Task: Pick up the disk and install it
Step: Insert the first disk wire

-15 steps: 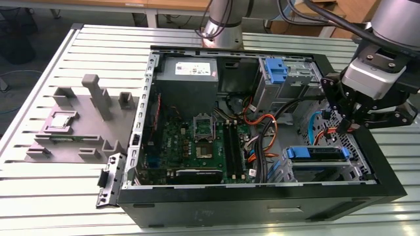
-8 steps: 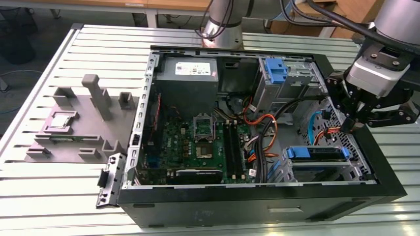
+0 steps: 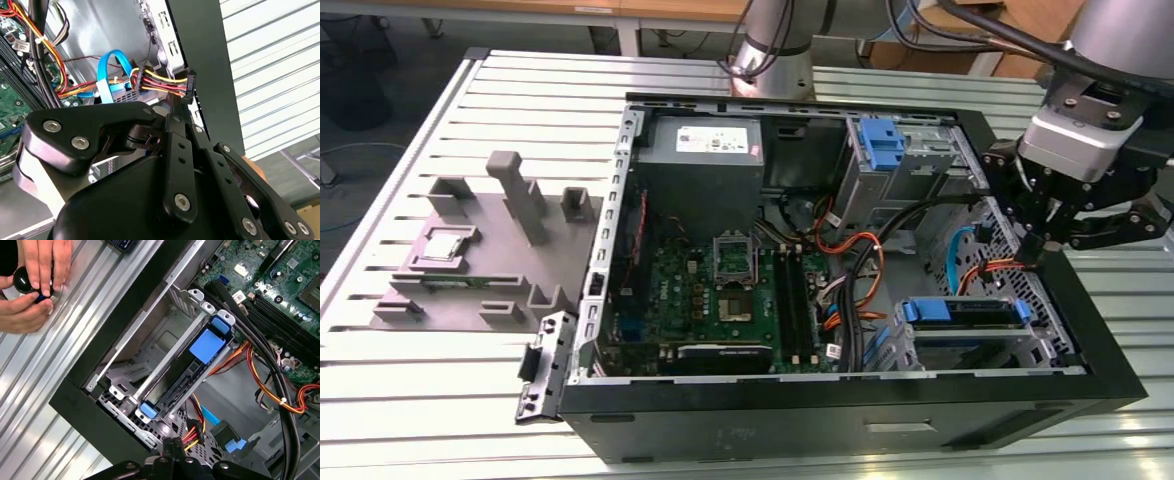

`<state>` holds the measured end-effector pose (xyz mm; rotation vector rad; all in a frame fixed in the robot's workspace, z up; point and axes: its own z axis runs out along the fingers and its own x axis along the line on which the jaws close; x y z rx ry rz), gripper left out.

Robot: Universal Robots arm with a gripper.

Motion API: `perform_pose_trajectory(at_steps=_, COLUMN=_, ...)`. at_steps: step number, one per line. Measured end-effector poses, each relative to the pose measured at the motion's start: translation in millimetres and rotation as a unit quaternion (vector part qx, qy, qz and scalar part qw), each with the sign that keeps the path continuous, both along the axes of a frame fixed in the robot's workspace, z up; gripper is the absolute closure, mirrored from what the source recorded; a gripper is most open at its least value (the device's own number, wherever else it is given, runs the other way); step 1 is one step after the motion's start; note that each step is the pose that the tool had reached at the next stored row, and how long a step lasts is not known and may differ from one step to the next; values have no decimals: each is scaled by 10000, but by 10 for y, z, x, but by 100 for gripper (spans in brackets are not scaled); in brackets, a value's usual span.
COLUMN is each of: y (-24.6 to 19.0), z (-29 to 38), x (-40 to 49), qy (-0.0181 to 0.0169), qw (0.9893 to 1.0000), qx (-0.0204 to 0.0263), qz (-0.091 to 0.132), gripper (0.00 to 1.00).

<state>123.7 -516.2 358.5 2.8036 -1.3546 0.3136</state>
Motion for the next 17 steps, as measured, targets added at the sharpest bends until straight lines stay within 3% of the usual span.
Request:
perform_pose_trajectory(at_steps=2, y=20, z=-3, x=4, qy=-14, qw=10000, qx=-66, qz=0, gripper=90)
perform_pose_trajectory(at_steps=5, y=36, z=-11, x=12, qy=-65, qw=9997, qx=-229, qz=1, gripper=90)
perform_pose_trajectory(at_steps=6, y=38, z=-16, x=16, qy=-71, qw=9997, qx=-250, qz=3, gripper=90)
perform_pose_trajectory(at_steps=10, y=39, z=-24, x=20, qy=-78, qw=9993, qx=-251, qz=249, gripper=90)
perform_pose_trajectory(at_steps=13, y=39, z=-32, x=20, qy=-85, qw=9984, qx=-250, qz=501, gripper=90)
perform_pose_trajectory(at_steps=17, y=46, z=-38, x=36, qy=-87, qw=9980, qx=-253, qz=574, gripper=90)
